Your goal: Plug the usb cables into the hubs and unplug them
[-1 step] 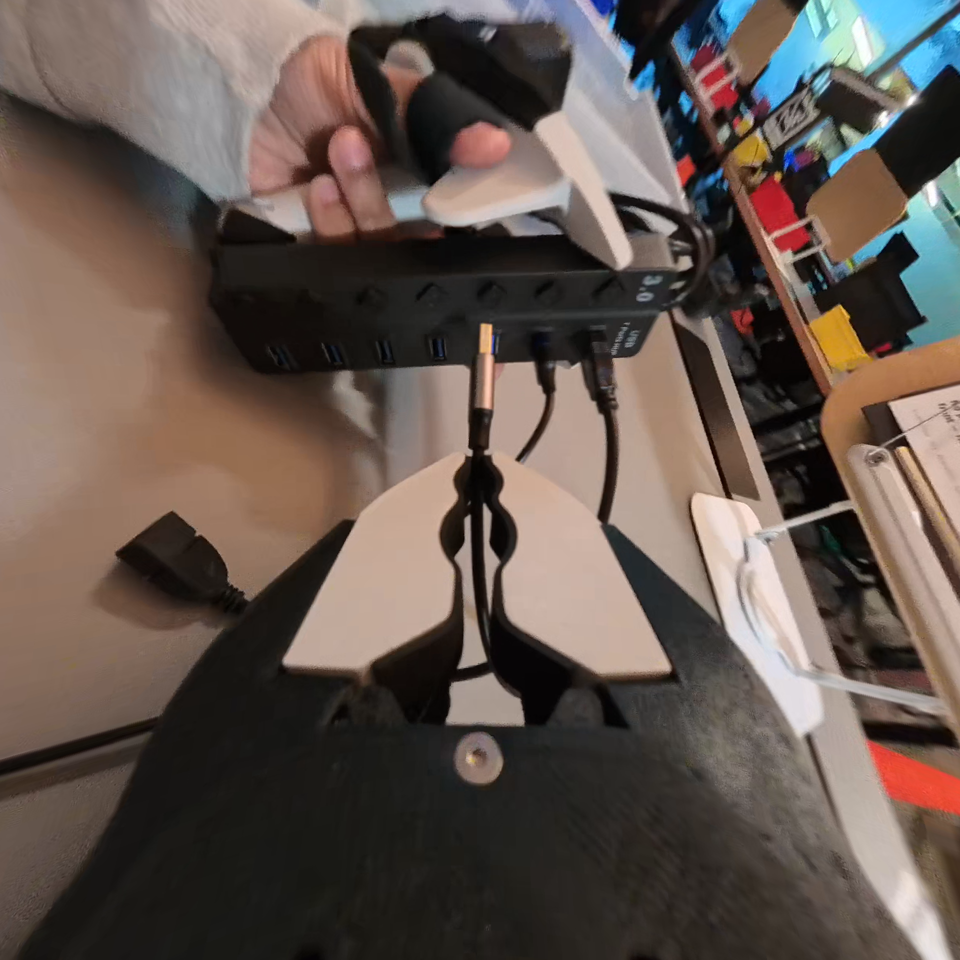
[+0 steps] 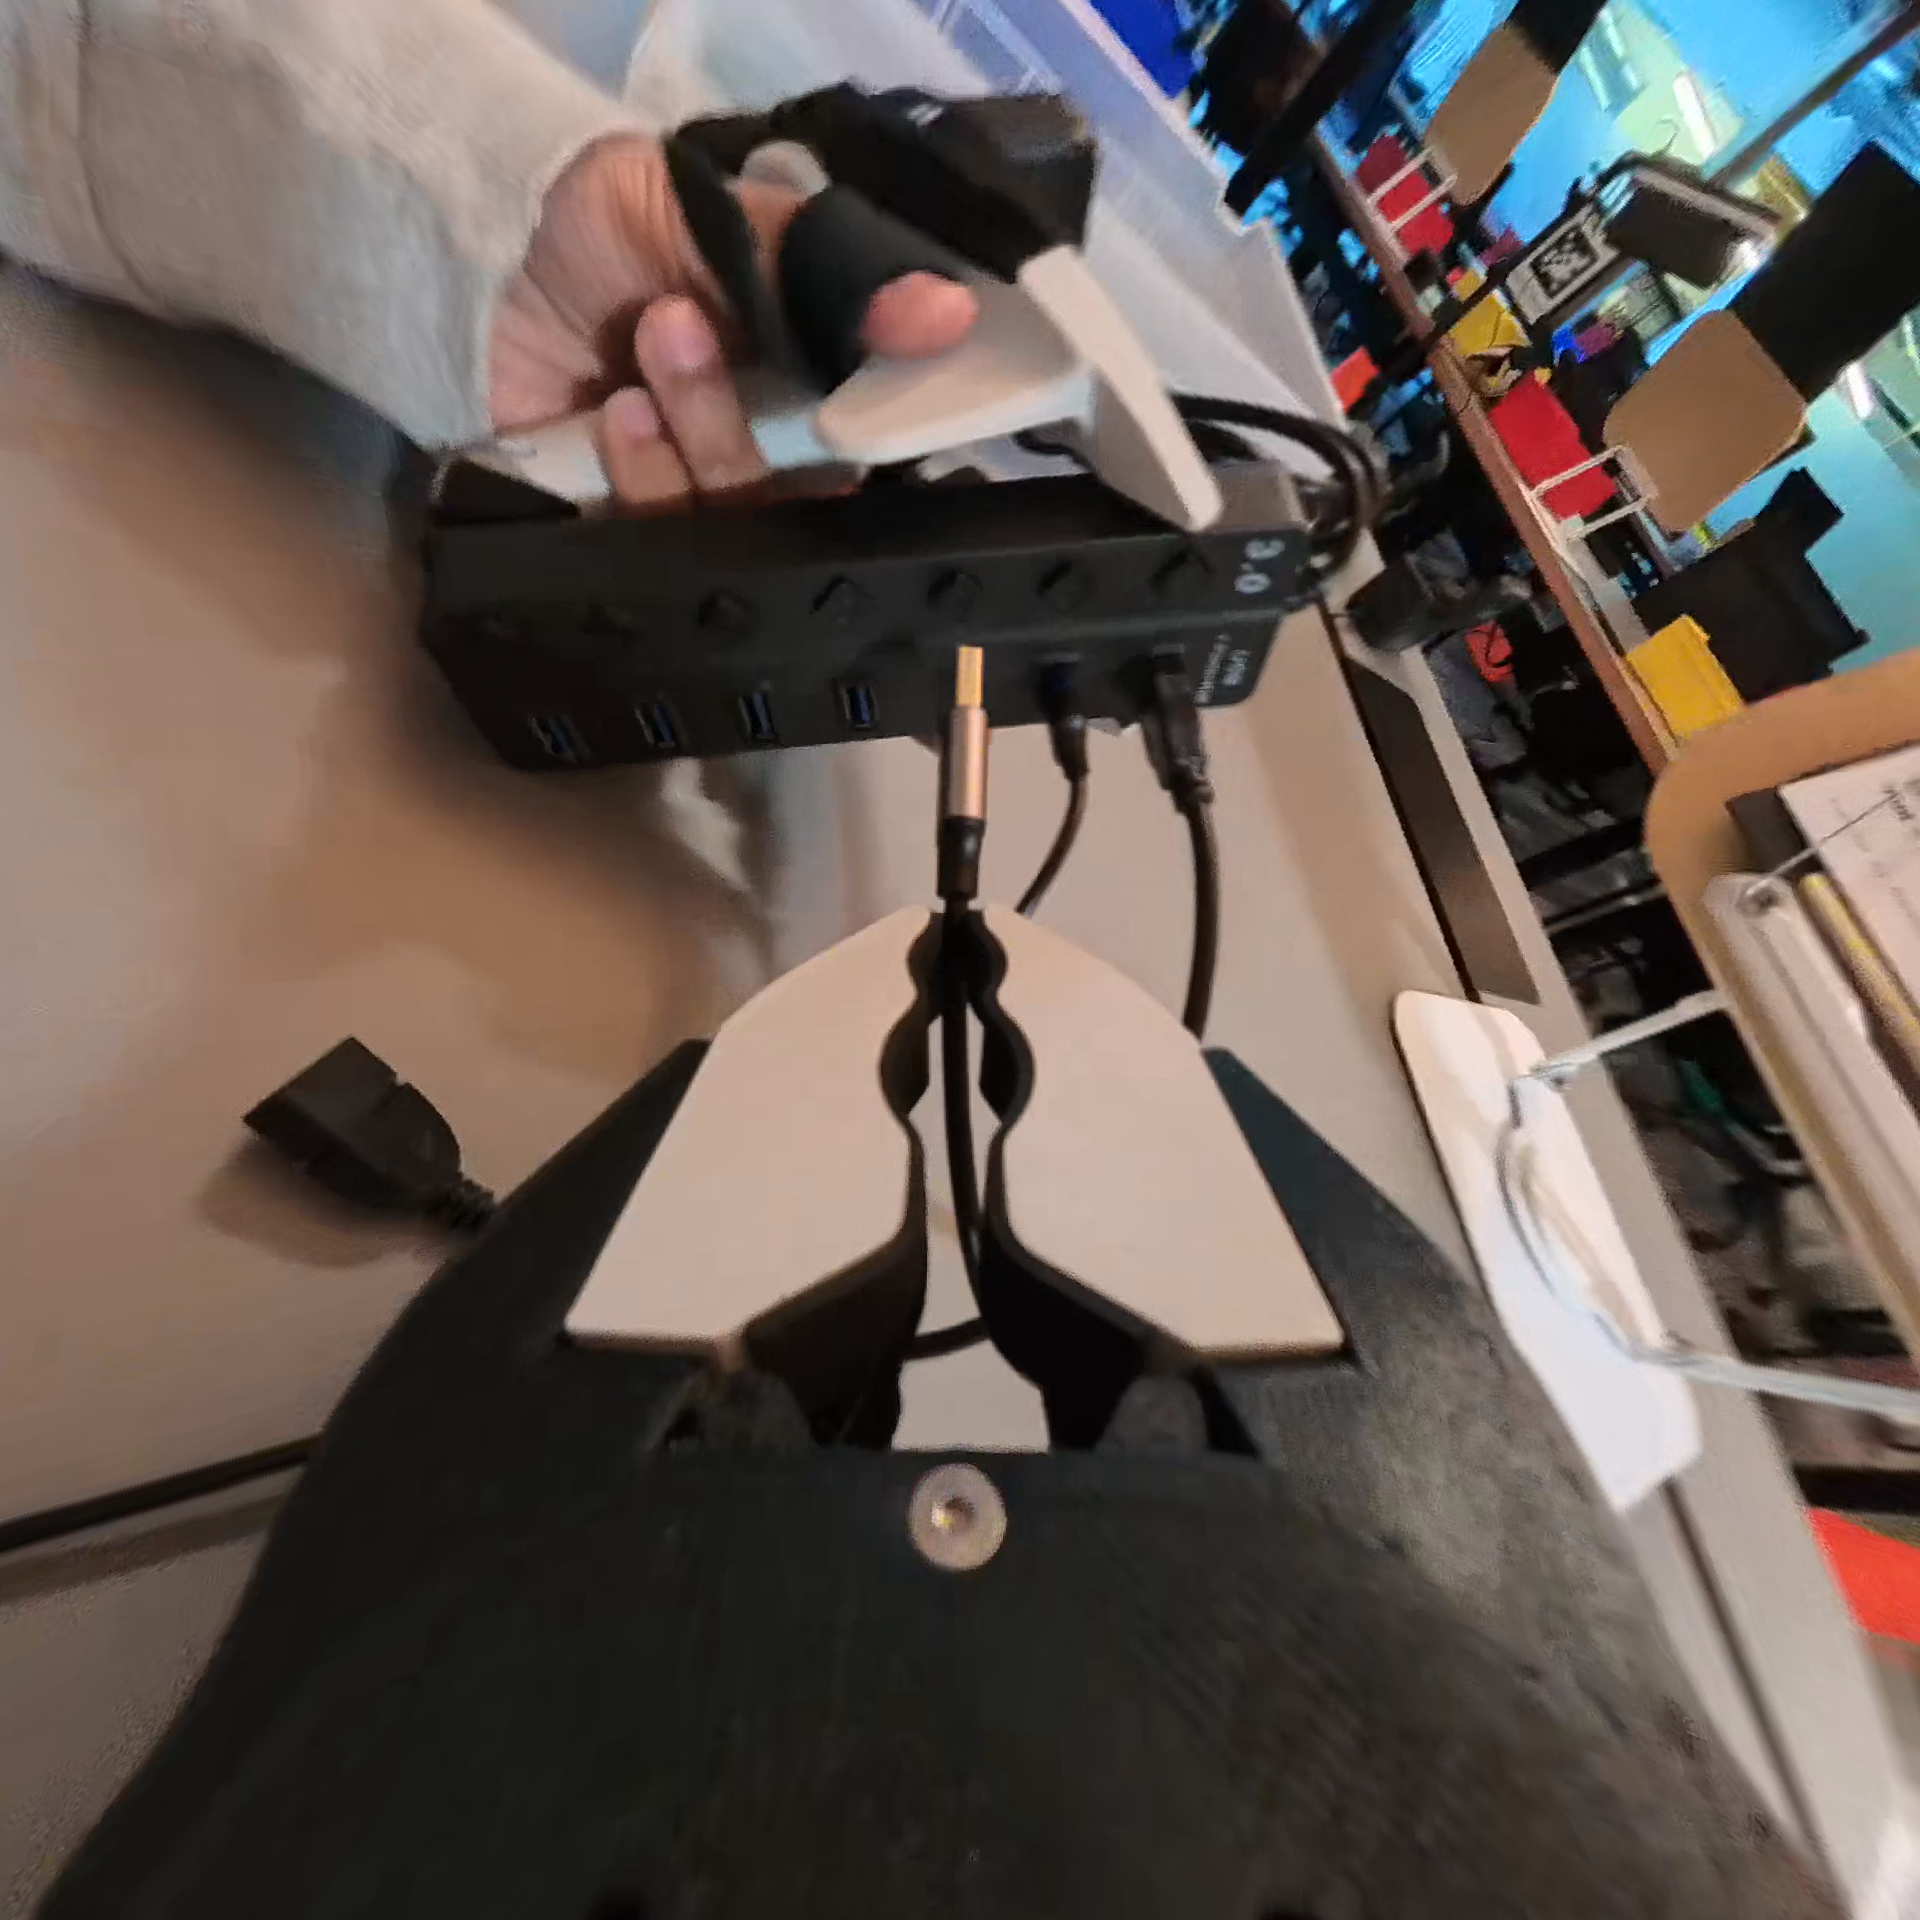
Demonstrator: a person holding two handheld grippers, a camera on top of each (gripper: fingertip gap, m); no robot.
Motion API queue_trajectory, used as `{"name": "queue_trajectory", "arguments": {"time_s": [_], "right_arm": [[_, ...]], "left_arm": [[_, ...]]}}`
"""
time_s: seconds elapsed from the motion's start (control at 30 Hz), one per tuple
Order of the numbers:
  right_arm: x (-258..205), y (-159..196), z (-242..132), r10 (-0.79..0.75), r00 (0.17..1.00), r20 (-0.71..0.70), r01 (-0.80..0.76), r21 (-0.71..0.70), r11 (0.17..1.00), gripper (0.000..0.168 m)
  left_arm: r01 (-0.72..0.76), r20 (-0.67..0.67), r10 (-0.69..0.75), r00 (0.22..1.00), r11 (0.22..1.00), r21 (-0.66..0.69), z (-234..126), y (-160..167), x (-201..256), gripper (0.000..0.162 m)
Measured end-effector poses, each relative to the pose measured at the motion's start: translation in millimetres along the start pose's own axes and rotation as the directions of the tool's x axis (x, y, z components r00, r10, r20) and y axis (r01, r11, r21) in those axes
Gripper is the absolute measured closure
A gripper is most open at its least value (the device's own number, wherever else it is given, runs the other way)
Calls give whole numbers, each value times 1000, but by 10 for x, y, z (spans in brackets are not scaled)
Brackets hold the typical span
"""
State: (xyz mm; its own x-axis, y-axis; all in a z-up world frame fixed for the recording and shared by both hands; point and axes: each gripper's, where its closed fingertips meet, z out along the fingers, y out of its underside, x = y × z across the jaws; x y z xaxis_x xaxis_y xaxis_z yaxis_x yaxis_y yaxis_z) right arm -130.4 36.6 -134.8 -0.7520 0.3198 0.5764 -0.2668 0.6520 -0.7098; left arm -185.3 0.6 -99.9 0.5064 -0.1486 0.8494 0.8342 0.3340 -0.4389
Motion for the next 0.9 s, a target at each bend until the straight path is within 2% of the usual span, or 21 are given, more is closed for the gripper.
{"name": "queue_trajectory", "arguments": {"time_s": [0.13, 0.23, 0.57, 0.7, 0.9], "right_arm": [[134, -70, -83, 169, 985, 36, -172, 121, 978, 164], [187, -103, -130, 190, 981, 28, -192, 159, 968, 164], [78, -102, -72, 128, 991, 36, -131, 115, 985, 164], [51, -27, -13, 116, 993, 19, -117, 24, 993, 164], [6, -68, -3, 266, 960, 84, -267, -4, 964, 164]], "left_arm": [[-5, -3, 5, 1000, 1000, 10, -15, -29, 18, 112], [-2, -8, 2, 1000, 1000, 11, -20, -32, 28, 113], [-1, -8, 1, 1000, 1000, 20, -30, -46, 25, 112], [-2, -19, 2, 1000, 1000, 23, -32, -48, 36, 112], [-20, -51, 22, 998, 999, 41, -41, -74, 95, 112]]}}
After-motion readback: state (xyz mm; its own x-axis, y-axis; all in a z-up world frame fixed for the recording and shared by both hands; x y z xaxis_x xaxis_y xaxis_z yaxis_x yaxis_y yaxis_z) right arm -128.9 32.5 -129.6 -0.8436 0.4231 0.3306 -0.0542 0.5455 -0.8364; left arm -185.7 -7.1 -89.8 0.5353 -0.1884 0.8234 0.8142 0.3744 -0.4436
